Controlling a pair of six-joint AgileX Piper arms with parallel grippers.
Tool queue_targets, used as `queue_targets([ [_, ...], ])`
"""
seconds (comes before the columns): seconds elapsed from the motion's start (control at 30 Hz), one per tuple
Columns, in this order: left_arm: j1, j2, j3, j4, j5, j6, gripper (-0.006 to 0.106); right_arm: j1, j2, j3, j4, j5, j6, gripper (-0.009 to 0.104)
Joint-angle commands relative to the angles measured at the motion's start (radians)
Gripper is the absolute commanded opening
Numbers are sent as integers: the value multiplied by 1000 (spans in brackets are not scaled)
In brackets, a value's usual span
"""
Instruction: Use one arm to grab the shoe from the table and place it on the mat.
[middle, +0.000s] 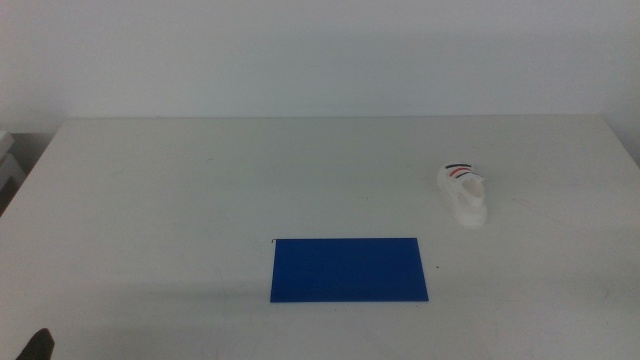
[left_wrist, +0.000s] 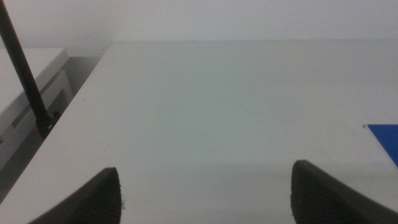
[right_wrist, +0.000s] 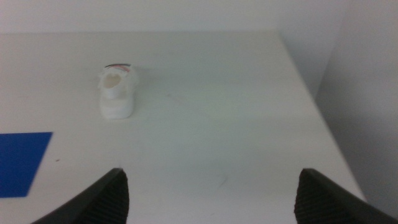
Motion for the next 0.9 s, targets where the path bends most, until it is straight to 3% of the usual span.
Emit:
queue_targets([
  [0.0,-4,-13,7,-8,-80,-4,94,3,98,-79,33,-44,-9,92],
  [0.13,-4,-13,7,-8,-80,-4,94,3,266,-201,38,-16,-17,92],
  [0.67,-4,-13,7,-8,-80,-4,94,120,1064,-923,50,345,-49,92],
  [0.87,-4,-13,7,-8,-80,-4,94,172,1309,-1193,105,464,-38,92],
])
